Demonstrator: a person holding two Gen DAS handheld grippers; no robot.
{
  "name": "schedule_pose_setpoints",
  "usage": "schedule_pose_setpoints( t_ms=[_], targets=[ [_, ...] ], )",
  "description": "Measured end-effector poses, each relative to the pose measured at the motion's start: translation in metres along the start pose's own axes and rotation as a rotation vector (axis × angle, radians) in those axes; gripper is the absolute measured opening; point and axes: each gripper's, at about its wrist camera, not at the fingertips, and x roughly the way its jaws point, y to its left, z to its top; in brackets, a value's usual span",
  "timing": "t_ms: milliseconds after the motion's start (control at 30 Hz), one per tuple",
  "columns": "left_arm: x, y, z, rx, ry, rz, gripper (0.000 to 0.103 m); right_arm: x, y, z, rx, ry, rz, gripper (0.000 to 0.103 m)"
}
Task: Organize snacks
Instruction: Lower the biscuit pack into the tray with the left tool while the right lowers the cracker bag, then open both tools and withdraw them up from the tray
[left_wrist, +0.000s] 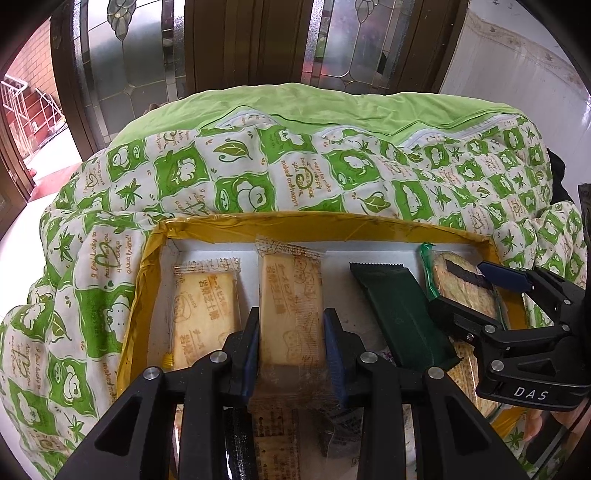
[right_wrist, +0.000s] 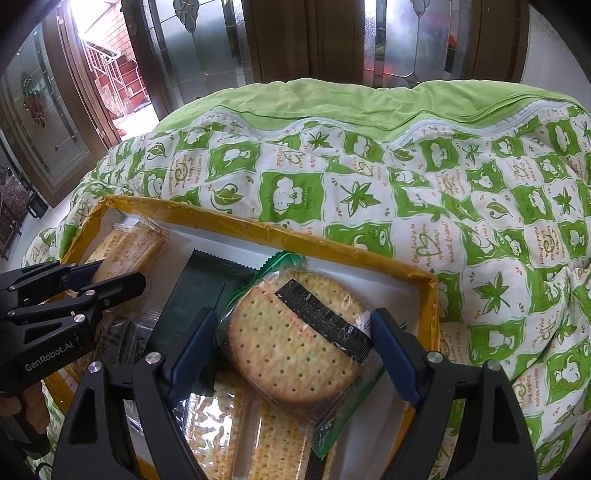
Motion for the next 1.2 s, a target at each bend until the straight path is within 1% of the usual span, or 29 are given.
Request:
schedule_pose_setpoints(
  t_ms=[600, 867, 900, 1067, 1100, 1167, 1200],
  targets=[
    [0.001, 0.005, 0.001, -0.013, -0.019, 0.000, 0.033, 0.005, 0.003, 0.001, 0.013, -0.024, 0.000, 0.085],
    [-0.002, 0.004, -0.001, -0.016, -0.024, 0.010, 0.036, 0.004, 0.004, 0.001, 0.018, -0.027, 0.002, 0.086],
    [-0.003, 0.004, -0.002, -0.016, -0.027, 0.011, 0.037, 0.004, 0.004, 0.001, 0.018, -0.030, 0.002, 0.086],
    [-0.006, 0.005, -0.005, -0.031, -0.037, 0.009, 0.057, 0.000, 0.005, -0.001, 0.017, -0.038, 0.000, 0.088],
    [-0.007, 0.005, -0.006, -0.030, -0.037, 0.001, 0.058, -0.001, 0.005, -0.001, 0.018, -0.040, 0.002, 0.090],
    [-0.010, 0.004, -0.008, -0.021, -0.042, 0.000, 0.063, -0.003, 0.004, -0.002, 0.026, -0.049, 0.002, 0.090],
    [-0.012, 0.003, -0.008, -0.017, -0.044, 0.001, 0.064, -0.005, 0.003, -0.002, 0.030, -0.052, 0.003, 0.090]
  ],
)
